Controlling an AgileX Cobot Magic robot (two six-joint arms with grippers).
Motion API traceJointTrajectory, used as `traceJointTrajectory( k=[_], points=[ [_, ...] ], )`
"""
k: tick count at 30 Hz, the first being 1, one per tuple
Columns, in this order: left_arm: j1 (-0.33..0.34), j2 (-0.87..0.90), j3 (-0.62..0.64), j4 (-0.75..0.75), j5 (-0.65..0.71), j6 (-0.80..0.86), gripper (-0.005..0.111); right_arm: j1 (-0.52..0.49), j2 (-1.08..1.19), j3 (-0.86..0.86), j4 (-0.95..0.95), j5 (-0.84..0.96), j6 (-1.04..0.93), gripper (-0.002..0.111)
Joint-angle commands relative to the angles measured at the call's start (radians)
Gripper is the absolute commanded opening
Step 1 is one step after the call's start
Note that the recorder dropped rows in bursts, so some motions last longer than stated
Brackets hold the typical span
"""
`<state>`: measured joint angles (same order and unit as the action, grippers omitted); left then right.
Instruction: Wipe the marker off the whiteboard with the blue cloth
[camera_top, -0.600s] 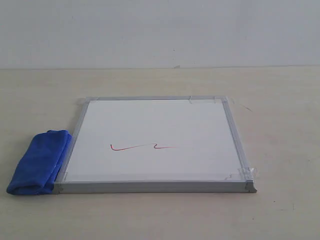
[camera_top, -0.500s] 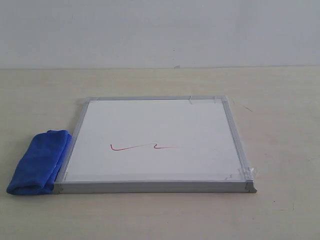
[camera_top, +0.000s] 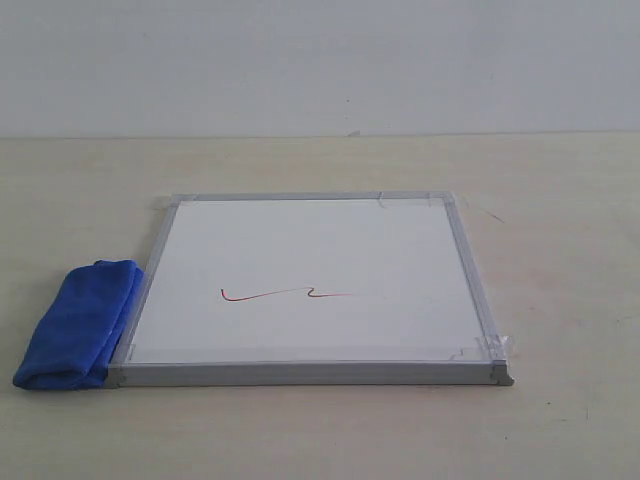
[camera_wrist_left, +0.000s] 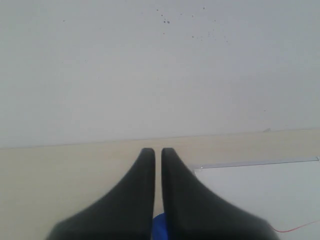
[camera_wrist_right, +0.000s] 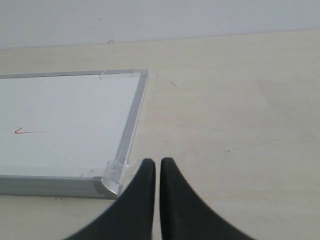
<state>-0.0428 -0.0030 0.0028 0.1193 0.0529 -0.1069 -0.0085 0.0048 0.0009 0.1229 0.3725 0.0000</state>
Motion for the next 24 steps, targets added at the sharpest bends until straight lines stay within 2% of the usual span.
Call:
traceJointTrajectory(
  k=[1, 12, 14, 19, 24],
  points=[
    [-0.002, 0.003, -0.003, -0.006, -0.001, -0.006, 0.004, -0.003, -0.005, -0.001, -0.002, -0.004, -0.009, 0.000],
    [-0.002, 0.003, -0.003, -0.006, -0.001, -0.006, 0.004, -0.003, -0.005, -0.017, 0.010, 0.020, 0.027, 0.000],
    [-0.002, 0.003, -0.003, -0.006, -0.001, -0.006, 0.004, -0.003, -0.005, -0.066, 0.010, 0.048, 0.027, 0.000],
    [-0.002, 0.003, -0.003, -0.006, -0.001, -0.006, 0.004, -0.003, -0.005, -0.321, 0.046, 0.133, 0.027, 0.000],
    [-0.002, 0.003, -0.003, -0.006, -0.001, -0.006, 0.004, -0.003, -0.005, -0.397, 0.132, 0.131, 0.027, 0.000]
  ],
)
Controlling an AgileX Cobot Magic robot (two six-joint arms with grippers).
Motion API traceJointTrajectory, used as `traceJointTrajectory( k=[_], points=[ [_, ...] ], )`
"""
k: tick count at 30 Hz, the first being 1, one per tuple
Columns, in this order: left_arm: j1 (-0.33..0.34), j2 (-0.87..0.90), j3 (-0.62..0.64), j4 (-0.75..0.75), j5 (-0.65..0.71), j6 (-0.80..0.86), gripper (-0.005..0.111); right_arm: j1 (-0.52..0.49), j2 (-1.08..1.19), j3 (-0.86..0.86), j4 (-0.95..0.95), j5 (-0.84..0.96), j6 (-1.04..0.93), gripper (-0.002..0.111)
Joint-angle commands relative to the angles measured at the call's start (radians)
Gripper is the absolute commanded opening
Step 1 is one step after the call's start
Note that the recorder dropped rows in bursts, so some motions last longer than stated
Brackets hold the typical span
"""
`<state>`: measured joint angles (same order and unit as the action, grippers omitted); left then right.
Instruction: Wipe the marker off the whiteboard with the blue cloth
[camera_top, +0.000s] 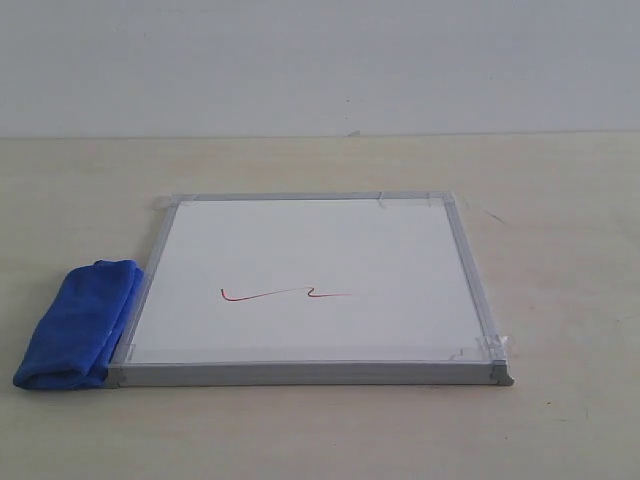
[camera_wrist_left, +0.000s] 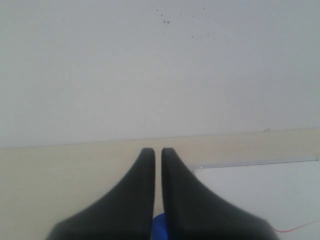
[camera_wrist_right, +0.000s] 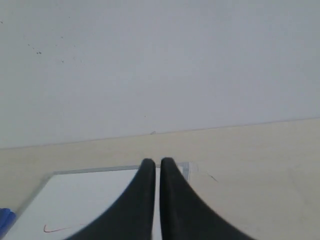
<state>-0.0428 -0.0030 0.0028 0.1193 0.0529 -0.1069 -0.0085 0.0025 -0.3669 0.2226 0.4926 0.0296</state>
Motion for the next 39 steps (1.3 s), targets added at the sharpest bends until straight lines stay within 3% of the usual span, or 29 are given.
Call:
traceJointTrajectory(
  k=[1, 6, 11, 12, 13, 14, 15, 16, 17, 19, 22, 25, 27, 29, 30, 33, 36, 39],
  points=[
    [-0.002, 0.003, -0.003, -0.006, -0.001, -0.006, 0.004, -0.003, -0.003, -0.031, 0.032, 0.013, -0.002, 0.000],
    [-0.002, 0.003, -0.003, -0.006, -0.001, -0.006, 0.004, -0.003, -0.003, -0.036, 0.063, 0.008, 0.017, 0.000],
    [-0.002, 0.003, -0.003, -0.006, -0.001, -0.006, 0.004, -0.001, -0.003, -0.052, 0.199, -0.133, 0.004, 0.000],
    [-0.002, 0.003, -0.003, -0.006, -0.001, -0.006, 0.004, 0.004, -0.003, -0.065, 0.220, -0.135, -0.096, 0.000],
    [-0.002, 0.003, -0.003, -0.006, -0.001, -0.006, 0.004, 0.009, 0.029, -0.103, 0.342, -0.114, -0.320, 0.000],
    [-0.002, 0.003, -0.003, -0.006, -0.001, -0.006, 0.004, 0.009, 0.055, -0.117, 0.415, -0.111, -0.410, 0.000],
    [-0.002, 0.003, -0.003, -0.006, -0.001, -0.006, 0.004, 0.009, 0.137, -0.158, 0.610, -0.088, -0.656, 0.000],
    [-0.002, 0.003, -0.003, -0.006, -0.001, -0.006, 0.004, 0.009, 0.185, -0.186, 0.681, -0.064, -0.762, 0.000],
    [-0.002, 0.003, -0.003, -0.006, -0.001, -0.006, 0.004, 0.009, 0.295, -0.249, 0.843, 0.040, -1.000, 0.000],
    [-0.002, 0.003, -0.003, -0.006, -0.001, -0.006, 0.004, 0.009, 0.460, -0.337, 1.022, 0.241, -1.253, 0.000],
    [-0.002, 0.003, -0.003, -0.006, -0.001, -0.006, 0.004, 0.009, 0.737, -0.451, 1.184, 0.494, -1.380, 0.000],
    [-0.002, 0.003, -0.003, -0.006, -0.001, -0.006, 0.004, 0.026, 0.954, -0.500, 1.263, 0.620, -1.482, 0.000],
    [-0.002, 0.003, -0.003, -0.006, -0.001, -0.006, 0.004, 0.154, 1.067, -0.523, 1.265, 0.526, -1.534, 0.000],
    [-0.002, 0.003, -0.003, -0.006, -0.001, -0.006, 0.004, 0.353, 1.156, -0.556, 1.263, 0.336, -1.605, 0.000],
    [-0.002, 0.003, -0.003, -0.006, -0.001, -0.006, 0.004, 0.491, 1.210, -0.588, 1.261, 0.147, -1.614, 0.000],
    [-0.002, 0.003, -0.003, -0.006, -0.001, -0.006, 0.004, 0.682, 1.291, -0.652, 1.255, -0.185, -1.605, 0.000],
    [-0.002, 0.003, -0.003, -0.006, -0.001, -0.006, 0.004, 0.812, 1.388, -0.711, 1.255, -0.426, -1.559, 0.000],
    [-0.002, 0.003, -0.003, -0.006, -0.001, -0.006, 0.004, 0.863, 1.513, -0.777, 1.255, -0.473, -1.549, 0.000]
  ],
)
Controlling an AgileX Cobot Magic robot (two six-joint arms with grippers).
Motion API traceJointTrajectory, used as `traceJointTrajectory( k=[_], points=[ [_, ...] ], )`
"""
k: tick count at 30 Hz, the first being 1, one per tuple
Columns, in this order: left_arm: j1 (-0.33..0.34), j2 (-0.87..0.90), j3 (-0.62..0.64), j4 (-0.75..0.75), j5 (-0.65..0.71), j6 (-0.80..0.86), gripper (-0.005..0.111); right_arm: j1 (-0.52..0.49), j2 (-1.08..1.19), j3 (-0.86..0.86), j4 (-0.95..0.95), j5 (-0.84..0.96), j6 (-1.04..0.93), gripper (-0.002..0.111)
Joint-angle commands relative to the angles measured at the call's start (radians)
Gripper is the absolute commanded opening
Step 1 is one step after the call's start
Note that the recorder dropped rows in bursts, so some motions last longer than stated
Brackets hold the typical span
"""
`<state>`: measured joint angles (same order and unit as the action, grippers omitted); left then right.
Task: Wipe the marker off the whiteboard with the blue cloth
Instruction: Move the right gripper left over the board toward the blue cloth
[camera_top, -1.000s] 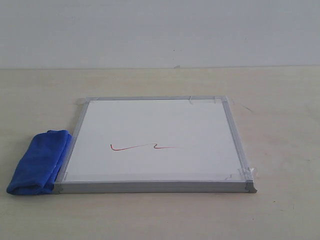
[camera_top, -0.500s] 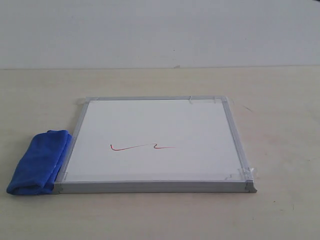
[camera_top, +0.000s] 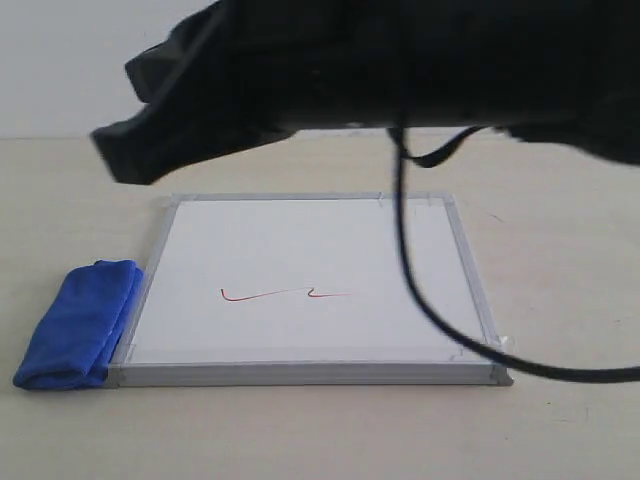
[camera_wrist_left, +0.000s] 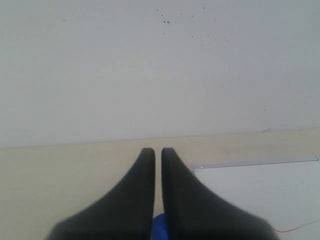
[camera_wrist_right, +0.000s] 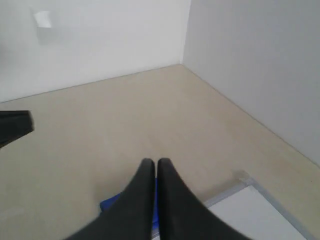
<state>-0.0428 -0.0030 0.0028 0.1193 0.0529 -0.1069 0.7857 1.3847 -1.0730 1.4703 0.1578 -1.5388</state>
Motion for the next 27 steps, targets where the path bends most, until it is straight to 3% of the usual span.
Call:
traceJointTrajectory(
  k=[1, 12, 16, 27],
  points=[
    [-0.002, 0.003, -0.003, -0.006, -0.001, -0.006, 0.004, 0.076, 0.166, -0.094, 0.008, -0.128, 0.019, 0.000],
    [-0.002, 0.003, -0.003, -0.006, -0.001, -0.006, 0.004, 0.084, 0.606, -0.522, 0.008, 0.016, 0.187, 0.000],
    [-0.002, 0.003, -0.003, -0.006, -0.001, -0.006, 0.004, 0.087, 0.653, -0.532, -0.008, 0.088, 0.195, 0.000],
    [-0.002, 0.003, -0.003, -0.006, -0.001, -0.006, 0.004, 0.087, 0.651, -0.532, -0.034, 0.082, 0.259, 0.000]
  ],
)
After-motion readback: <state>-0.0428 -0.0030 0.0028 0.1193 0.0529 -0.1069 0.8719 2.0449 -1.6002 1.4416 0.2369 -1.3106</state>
